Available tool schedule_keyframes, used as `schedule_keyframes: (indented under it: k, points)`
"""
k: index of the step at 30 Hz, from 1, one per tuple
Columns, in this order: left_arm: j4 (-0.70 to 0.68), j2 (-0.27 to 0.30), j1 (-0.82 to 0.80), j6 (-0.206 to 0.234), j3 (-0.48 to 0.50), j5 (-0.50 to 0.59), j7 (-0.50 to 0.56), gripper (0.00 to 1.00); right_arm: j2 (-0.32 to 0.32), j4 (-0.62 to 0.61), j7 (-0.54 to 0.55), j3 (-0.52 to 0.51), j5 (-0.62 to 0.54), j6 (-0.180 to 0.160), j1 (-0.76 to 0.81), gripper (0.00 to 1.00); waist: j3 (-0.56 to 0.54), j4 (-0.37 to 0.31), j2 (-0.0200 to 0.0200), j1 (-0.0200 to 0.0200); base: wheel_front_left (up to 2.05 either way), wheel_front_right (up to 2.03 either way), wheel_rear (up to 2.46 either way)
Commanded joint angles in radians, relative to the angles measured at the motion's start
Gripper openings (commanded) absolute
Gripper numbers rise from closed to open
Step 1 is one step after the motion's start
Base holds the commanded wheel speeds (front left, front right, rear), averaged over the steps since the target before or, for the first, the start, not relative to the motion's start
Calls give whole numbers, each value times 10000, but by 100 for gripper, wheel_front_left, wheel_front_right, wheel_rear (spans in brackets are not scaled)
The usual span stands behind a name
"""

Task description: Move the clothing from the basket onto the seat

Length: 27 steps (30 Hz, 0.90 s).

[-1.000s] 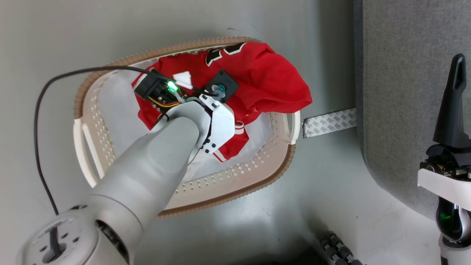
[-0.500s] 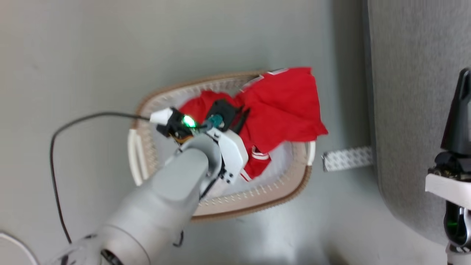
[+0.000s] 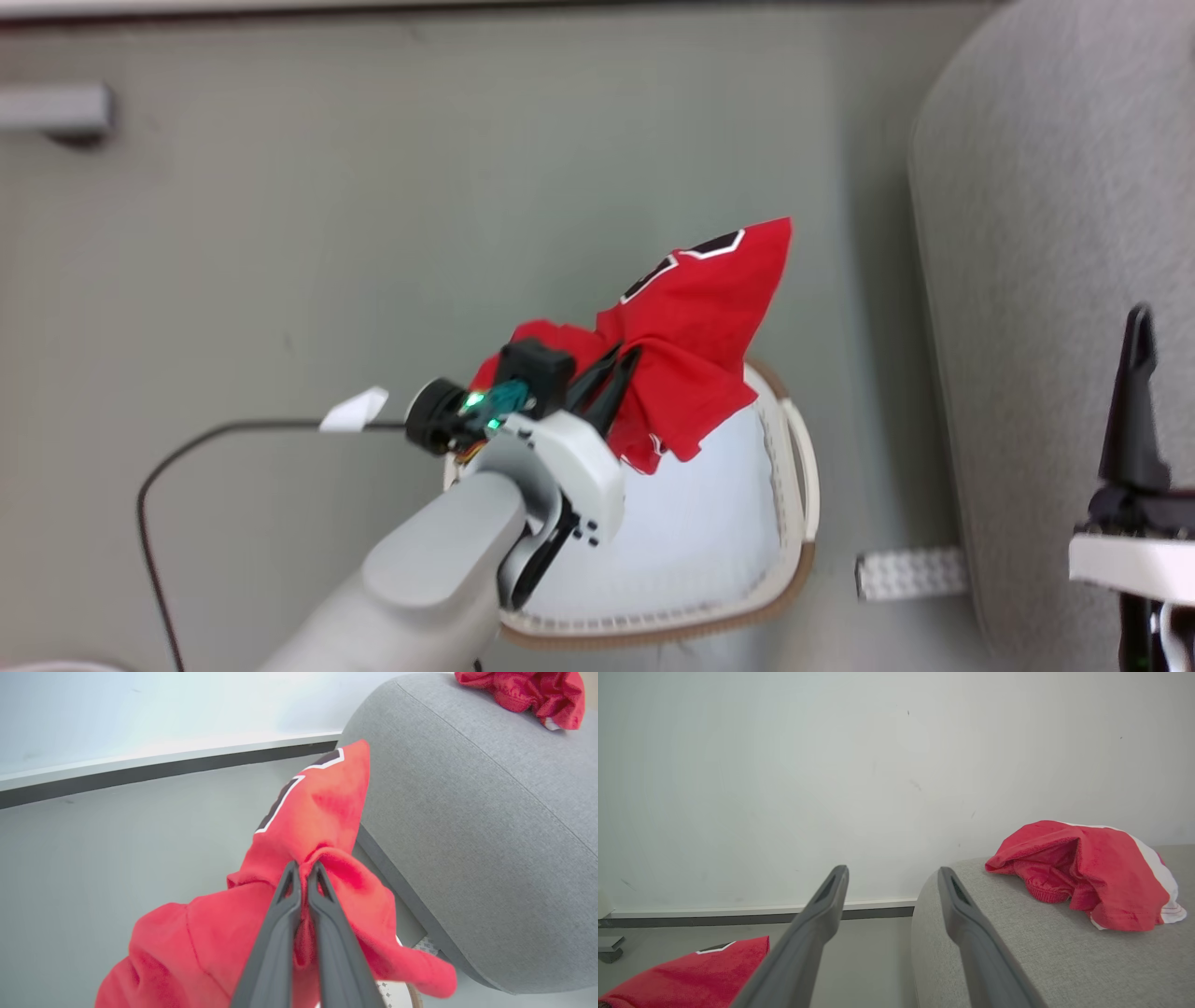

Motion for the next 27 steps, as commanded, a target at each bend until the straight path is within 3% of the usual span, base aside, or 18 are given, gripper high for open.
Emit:
schedule_keyframes:
  k: [1, 9, 18, 27]
  points:
    - [-167, 108, 220, 61, 50, -14, -4, 0, -17, 38, 6, -21, 48, -22, 206, 100, -1019, 248, 0, 2, 0, 0, 0]
    - [-2390, 1108, 1278, 804, 494, -276, 166, 0, -17, 558, 7, -91, -159, -22, 1331, 100, -2801, 413, 0, 2, 0, 0, 0]
    - [-4736, 2365, 2123, 1940, 1022, -572, 778, 0, -15, 1197, 6, 277, -549, -22, 2462, 100, -4496, 420, 0, 2, 0, 0, 0]
    - [-6334, 3126, 2053, 2720, 1470, -630, 1328, 0, -17, 1437, 6, 1129, -730, -22, 2977, 100, -5096, 412, 0, 2, 0, 0, 0]
